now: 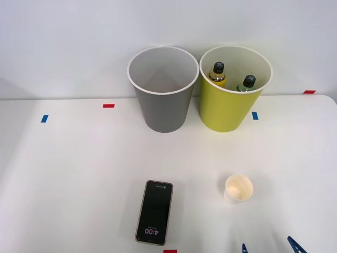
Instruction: Put cans in the gray bin, plastic bottles in the light green bin
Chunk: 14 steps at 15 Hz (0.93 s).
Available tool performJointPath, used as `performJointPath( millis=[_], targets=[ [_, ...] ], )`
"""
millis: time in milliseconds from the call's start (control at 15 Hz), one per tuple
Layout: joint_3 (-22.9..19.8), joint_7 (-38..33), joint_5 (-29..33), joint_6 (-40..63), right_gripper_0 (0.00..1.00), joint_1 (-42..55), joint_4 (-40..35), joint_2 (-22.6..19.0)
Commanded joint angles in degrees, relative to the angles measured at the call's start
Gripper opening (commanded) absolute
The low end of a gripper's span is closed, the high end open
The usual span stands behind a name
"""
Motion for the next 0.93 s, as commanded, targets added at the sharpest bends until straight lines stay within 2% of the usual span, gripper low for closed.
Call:
performJointPath(
  millis=[67, 933],
  targets=[
    [0.00, 0.00, 0.00, 0.00, 1.00, 0.00, 0.00, 0.00],
    [0.00, 0.00, 0.00, 0.00, 1.00, 0.00, 0.00, 0.00]
  ],
)
